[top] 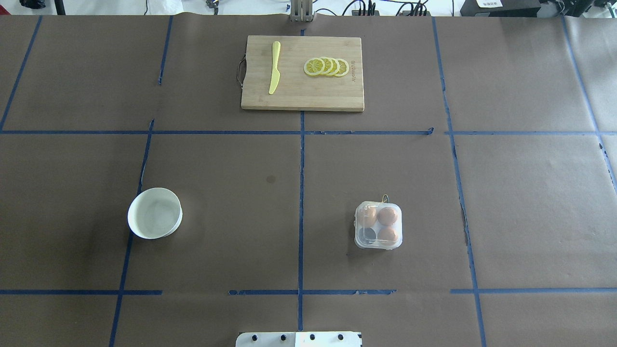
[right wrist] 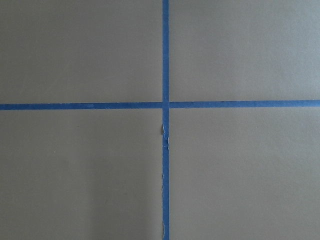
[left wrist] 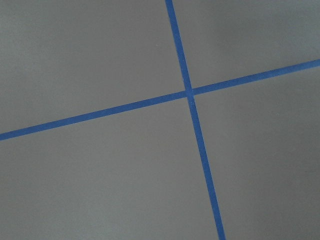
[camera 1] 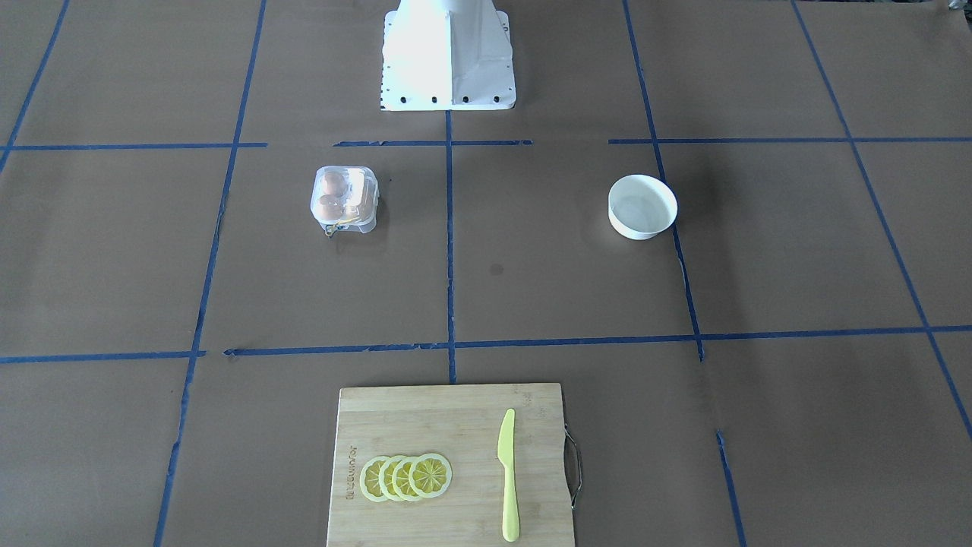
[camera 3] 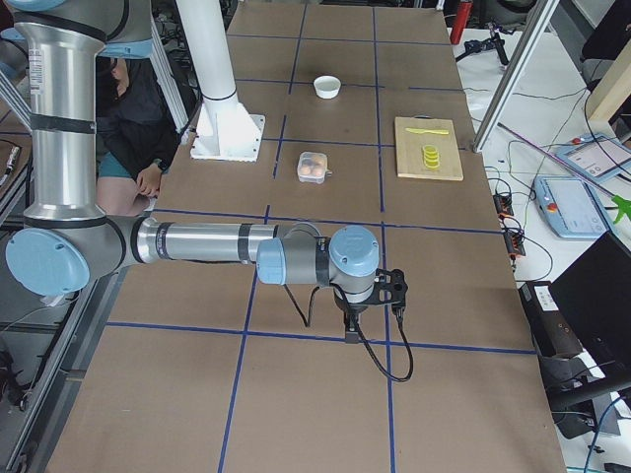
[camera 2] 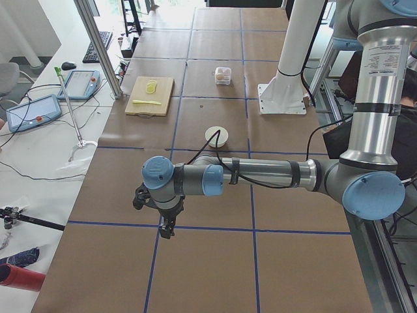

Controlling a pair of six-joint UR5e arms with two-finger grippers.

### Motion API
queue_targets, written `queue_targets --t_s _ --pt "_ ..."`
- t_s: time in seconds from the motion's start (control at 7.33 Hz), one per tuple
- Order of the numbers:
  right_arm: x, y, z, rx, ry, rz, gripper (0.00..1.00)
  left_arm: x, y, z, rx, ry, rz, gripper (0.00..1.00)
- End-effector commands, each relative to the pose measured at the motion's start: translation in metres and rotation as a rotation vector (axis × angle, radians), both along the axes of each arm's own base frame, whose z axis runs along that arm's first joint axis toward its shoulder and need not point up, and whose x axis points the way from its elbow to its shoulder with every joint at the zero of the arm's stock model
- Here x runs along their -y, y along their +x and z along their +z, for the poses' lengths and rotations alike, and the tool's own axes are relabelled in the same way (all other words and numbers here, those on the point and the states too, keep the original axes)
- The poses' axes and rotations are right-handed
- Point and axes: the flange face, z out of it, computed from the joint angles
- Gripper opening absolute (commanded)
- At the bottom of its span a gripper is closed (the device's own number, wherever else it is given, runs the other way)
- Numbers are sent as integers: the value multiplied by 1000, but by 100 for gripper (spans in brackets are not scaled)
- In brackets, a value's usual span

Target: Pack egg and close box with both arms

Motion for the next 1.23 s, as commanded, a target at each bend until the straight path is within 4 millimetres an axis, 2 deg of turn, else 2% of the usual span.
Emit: queue_targets --t_s 0.0,0.41,1.09 --pt "-1 0 1 0 -1 0 100 0 0 -1 -2 1 -1 100" --pt "-2 0 2 -1 -7 0 100 2 0 -7 1 -135 -161 100" --pt "-2 0 2 2 -6 0 100 3 0 -8 1 -131 -158 100"
